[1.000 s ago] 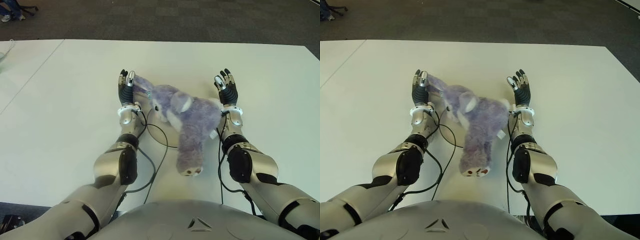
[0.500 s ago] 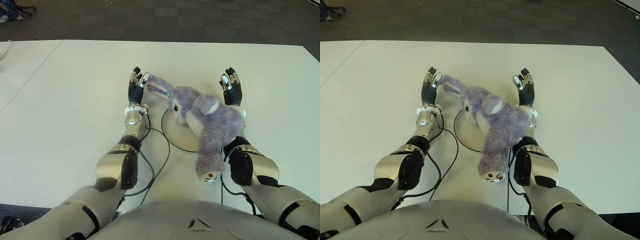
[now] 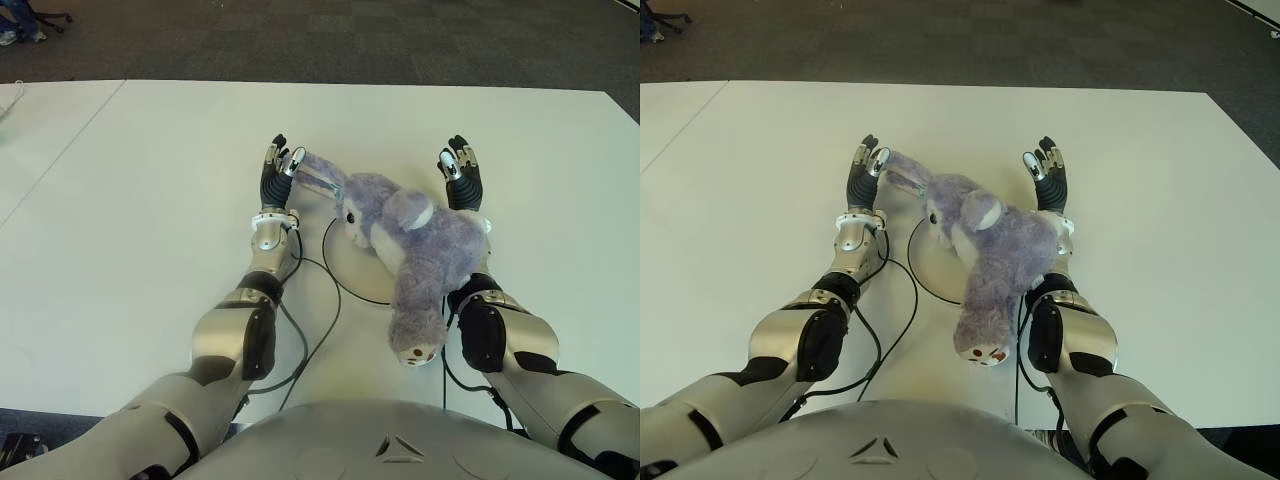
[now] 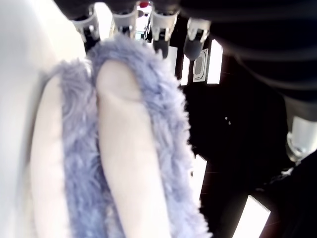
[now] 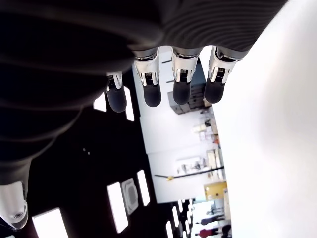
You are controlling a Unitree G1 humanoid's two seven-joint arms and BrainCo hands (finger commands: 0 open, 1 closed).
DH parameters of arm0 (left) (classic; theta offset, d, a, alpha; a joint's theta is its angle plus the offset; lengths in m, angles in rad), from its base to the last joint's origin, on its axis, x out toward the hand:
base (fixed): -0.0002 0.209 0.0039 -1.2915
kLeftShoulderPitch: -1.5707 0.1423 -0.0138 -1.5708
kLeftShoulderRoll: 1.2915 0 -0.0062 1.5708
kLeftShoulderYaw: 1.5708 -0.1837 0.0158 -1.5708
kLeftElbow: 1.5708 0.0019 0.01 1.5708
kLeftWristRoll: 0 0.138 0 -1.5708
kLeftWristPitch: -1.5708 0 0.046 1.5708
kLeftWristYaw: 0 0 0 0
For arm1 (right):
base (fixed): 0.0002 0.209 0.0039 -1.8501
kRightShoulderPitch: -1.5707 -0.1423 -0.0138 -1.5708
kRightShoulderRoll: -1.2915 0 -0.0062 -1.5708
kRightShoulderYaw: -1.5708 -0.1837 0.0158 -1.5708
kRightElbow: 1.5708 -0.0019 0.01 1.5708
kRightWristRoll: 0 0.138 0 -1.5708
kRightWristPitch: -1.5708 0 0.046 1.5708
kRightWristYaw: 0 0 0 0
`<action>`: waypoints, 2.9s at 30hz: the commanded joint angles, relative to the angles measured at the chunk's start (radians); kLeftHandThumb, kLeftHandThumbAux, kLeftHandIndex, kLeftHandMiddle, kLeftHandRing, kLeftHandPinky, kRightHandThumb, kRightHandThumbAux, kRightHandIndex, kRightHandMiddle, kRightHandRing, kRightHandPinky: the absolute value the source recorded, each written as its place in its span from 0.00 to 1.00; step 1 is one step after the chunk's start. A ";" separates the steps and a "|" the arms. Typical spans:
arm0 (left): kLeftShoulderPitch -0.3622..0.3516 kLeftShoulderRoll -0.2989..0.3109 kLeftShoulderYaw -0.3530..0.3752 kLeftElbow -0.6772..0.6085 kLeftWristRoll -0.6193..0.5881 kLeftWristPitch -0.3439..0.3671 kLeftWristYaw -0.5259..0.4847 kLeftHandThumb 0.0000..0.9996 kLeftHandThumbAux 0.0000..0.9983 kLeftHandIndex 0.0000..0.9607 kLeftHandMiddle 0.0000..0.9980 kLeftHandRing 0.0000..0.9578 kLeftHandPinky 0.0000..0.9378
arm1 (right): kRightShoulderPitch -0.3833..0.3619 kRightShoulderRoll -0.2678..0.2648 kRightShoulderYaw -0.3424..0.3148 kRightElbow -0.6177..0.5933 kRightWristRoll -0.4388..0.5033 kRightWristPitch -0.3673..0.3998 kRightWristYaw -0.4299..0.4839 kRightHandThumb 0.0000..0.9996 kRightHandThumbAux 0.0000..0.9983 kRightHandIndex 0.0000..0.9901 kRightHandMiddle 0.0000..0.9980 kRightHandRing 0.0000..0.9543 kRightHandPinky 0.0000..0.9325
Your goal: Put the doll into the plate.
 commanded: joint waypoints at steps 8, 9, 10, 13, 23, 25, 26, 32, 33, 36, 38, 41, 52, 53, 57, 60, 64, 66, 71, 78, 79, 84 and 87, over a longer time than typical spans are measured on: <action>0.278 -0.018 0.077 0.115 -0.081 0.034 -0.087 0.00 0.49 0.02 0.01 0.00 0.00 | 0.311 0.033 -0.032 0.123 0.018 0.006 0.040 0.00 0.54 0.09 0.08 0.05 0.04; 0.277 -0.016 0.079 0.116 -0.081 0.037 -0.089 0.00 0.50 0.02 0.01 0.00 0.00 | 0.310 0.036 -0.037 0.123 0.024 0.008 0.047 0.00 0.54 0.09 0.08 0.06 0.05; 0.276 -0.016 0.079 0.116 -0.081 0.040 -0.090 0.00 0.50 0.02 0.01 0.00 0.00 | 0.309 0.037 -0.040 0.122 0.027 0.009 0.051 0.00 0.54 0.09 0.08 0.06 0.05; 0.275 -0.014 0.080 0.117 -0.080 0.046 -0.090 0.00 0.50 0.02 0.01 0.00 0.00 | 0.308 0.040 -0.045 0.122 0.034 0.010 0.061 0.00 0.54 0.10 0.08 0.06 0.05; 0.265 -0.012 0.075 0.118 -0.070 0.070 -0.058 0.00 0.50 0.03 0.02 0.00 0.00 | 0.301 0.031 -0.041 0.125 0.020 0.034 0.059 0.00 0.55 0.10 0.09 0.07 0.06; 0.264 -0.013 0.069 0.118 -0.061 0.073 -0.037 0.00 0.51 0.03 0.02 0.00 0.00 | 0.300 0.028 -0.036 0.126 0.013 0.039 0.052 0.00 0.55 0.10 0.09 0.07 0.06; 0.263 -0.013 0.067 0.118 -0.058 0.074 -0.029 0.00 0.51 0.03 0.02 0.00 0.00 | 0.299 0.027 -0.033 0.126 0.010 0.041 0.049 0.00 0.55 0.10 0.09 0.07 0.06; 0.261 -0.017 0.063 0.117 -0.053 0.075 -0.006 0.00 0.52 0.04 0.03 0.01 0.02 | 0.298 0.019 -0.014 0.127 -0.014 0.055 0.020 0.00 0.56 0.11 0.10 0.08 0.07; 0.258 -0.017 0.061 0.118 -0.049 0.084 0.007 0.00 0.52 0.04 0.03 0.01 0.02 | 0.297 0.018 -0.012 0.128 -0.017 0.058 0.017 0.00 0.56 0.11 0.10 0.08 0.07; 0.255 -0.017 0.055 0.118 -0.041 0.100 0.036 0.00 0.56 0.06 0.05 0.04 0.09 | 0.297 0.015 -0.009 0.128 -0.020 0.060 0.016 0.00 0.57 0.12 0.11 0.09 0.08; 0.255 -0.016 0.048 0.118 -0.032 0.101 0.058 0.00 0.57 0.07 0.06 0.06 0.10 | 0.298 0.014 -0.007 0.128 -0.024 0.059 0.014 0.00 0.58 0.12 0.11 0.09 0.09; 0.256 -0.015 0.036 0.118 -0.019 0.099 0.086 0.00 0.57 0.08 0.07 0.07 0.09 | 0.298 0.012 -0.005 0.127 -0.030 0.058 0.012 0.00 0.58 0.13 0.11 0.09 0.09; 0.252 -0.011 -0.006 0.119 0.031 0.124 0.160 0.00 0.59 0.09 0.08 0.08 0.10 | 0.295 0.006 0.016 0.128 -0.053 0.067 -0.022 0.00 0.61 0.12 0.12 0.10 0.11; 0.252 -0.011 -0.007 0.119 0.033 0.125 0.167 0.00 0.60 0.09 0.08 0.08 0.11 | 0.295 0.006 0.017 0.128 -0.053 0.070 -0.024 0.00 0.63 0.12 0.12 0.10 0.12; 0.251 -0.013 -0.012 0.120 0.033 0.131 0.182 0.00 0.61 0.10 0.09 0.09 0.12 | 0.293 0.004 0.014 0.127 -0.058 0.077 -0.028 0.00 0.65 0.12 0.11 0.11 0.12; 0.250 -0.015 -0.012 0.120 0.029 0.133 0.188 0.00 0.62 0.10 0.09 0.09 0.12 | 0.291 0.000 0.019 0.127 -0.064 0.086 -0.035 0.00 0.66 0.11 0.11 0.11 0.13; 0.248 -0.019 -0.009 0.119 0.023 0.133 0.198 0.00 0.62 0.11 0.10 0.10 0.12 | 0.291 -0.001 0.020 0.127 -0.067 0.087 -0.037 0.00 0.68 0.10 0.11 0.11 0.13; 0.247 -0.021 -0.009 0.119 0.023 0.134 0.202 0.00 0.62 0.12 0.11 0.11 0.12 | 0.291 -0.002 0.020 0.126 -0.066 0.088 -0.034 0.00 0.70 0.10 0.10 0.10 0.13; 0.247 -0.024 -0.007 0.120 0.021 0.133 0.208 0.00 0.63 0.13 0.12 0.11 0.13 | 0.290 -0.002 0.015 0.125 -0.060 0.091 -0.026 0.00 0.73 0.10 0.10 0.10 0.14; 0.248 -0.026 -0.002 0.120 0.015 0.126 0.196 0.00 0.64 0.12 0.12 0.11 0.12 | 0.290 -0.003 0.012 0.124 -0.059 0.092 -0.025 0.00 0.73 0.10 0.11 0.11 0.14; 0.248 -0.026 -0.003 0.120 0.016 0.124 0.196 0.00 0.65 0.13 0.12 0.11 0.12 | 0.290 -0.003 0.011 0.124 -0.058 0.090 -0.024 0.00 0.73 0.10 0.11 0.12 0.14; 0.242 -0.028 -0.010 0.117 0.022 0.135 0.208 0.00 0.67 0.14 0.12 0.11 0.15 | 0.291 -0.003 0.011 0.123 -0.059 0.083 -0.022 0.00 0.72 0.10 0.11 0.11 0.14; 0.244 -0.027 -0.008 0.118 0.020 0.134 0.204 0.00 0.68 0.14 0.12 0.11 0.15 | 0.292 -0.003 0.009 0.123 -0.057 0.082 -0.020 0.00 0.71 0.10 0.11 0.11 0.13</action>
